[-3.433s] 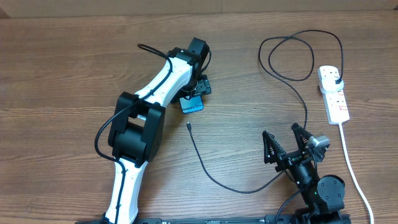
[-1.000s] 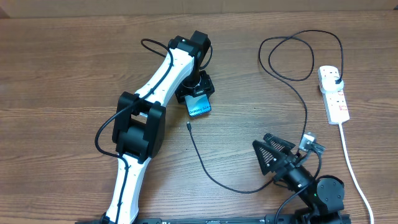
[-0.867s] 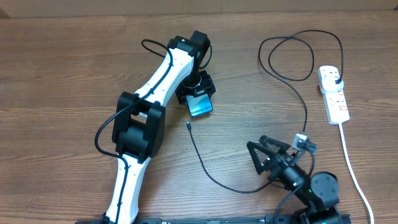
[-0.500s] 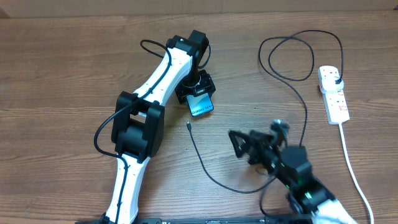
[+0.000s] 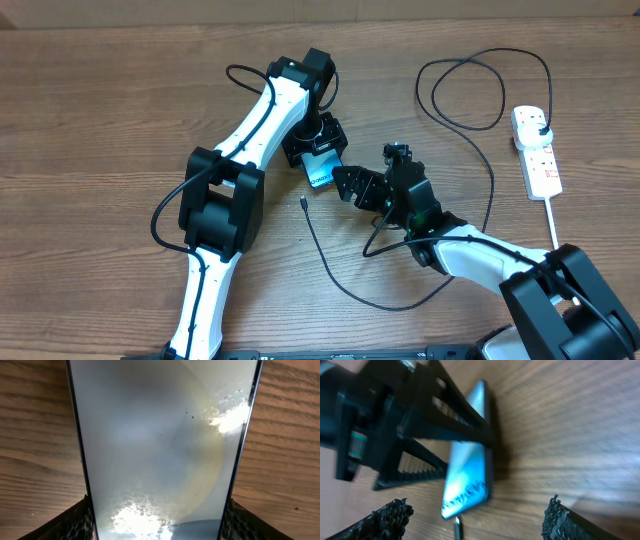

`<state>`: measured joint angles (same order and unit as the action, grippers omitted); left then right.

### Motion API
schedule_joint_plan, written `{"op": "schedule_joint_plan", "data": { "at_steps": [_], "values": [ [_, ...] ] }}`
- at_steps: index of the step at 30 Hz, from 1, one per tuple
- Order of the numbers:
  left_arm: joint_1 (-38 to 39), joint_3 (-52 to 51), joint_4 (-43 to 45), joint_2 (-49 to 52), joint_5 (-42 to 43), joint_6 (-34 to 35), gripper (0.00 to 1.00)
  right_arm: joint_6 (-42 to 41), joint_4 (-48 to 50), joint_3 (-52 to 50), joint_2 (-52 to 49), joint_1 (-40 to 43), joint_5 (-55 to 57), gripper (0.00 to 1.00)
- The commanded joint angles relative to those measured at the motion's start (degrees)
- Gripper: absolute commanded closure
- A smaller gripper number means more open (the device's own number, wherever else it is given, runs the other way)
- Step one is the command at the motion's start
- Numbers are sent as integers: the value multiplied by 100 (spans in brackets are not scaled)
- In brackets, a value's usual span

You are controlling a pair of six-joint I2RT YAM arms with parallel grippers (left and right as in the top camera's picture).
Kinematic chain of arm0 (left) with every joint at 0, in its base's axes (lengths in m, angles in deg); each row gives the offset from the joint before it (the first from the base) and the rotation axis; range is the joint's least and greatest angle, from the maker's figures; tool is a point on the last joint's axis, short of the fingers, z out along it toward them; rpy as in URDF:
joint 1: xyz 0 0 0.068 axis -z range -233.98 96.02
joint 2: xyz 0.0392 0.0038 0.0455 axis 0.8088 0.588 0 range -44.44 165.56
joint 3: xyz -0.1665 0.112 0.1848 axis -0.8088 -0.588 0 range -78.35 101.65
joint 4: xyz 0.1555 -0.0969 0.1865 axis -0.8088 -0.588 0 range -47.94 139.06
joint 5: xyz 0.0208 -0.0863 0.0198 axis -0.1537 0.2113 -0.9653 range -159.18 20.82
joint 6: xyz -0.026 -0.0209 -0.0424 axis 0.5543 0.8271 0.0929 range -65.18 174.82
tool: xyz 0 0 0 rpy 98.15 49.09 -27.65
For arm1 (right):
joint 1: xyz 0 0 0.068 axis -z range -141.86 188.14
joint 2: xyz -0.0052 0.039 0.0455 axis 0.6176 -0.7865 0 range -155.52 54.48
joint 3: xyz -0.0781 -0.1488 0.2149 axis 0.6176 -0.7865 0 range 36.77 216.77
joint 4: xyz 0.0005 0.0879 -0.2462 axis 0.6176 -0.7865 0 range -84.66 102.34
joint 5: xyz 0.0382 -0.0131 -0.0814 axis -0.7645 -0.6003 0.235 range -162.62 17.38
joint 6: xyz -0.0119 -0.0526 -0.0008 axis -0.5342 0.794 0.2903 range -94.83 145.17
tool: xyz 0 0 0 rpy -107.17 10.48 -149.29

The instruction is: Plug charger to phone and switch on socket

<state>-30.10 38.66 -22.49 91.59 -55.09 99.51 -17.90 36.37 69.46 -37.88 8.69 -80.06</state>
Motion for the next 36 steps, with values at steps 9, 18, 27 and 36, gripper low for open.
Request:
{"op": "schedule_joint_plan", "data": {
  "at_steps": [9,18,27,36],
  "values": [
    [-39,151,24,20,859,76,96,-407,592,319,-868,-166,-105,19],
    [-39,151,22,20,1303,81,96,-656,570,605,-1043,-166,321,39],
    [-39,151,42,20,1606,249,96,-671,601,608,-1043,-166,356,72],
    [-175,240,-162,-455,1628,-131,46,-748,756,608,-546,22,114,97]
  ]
}}
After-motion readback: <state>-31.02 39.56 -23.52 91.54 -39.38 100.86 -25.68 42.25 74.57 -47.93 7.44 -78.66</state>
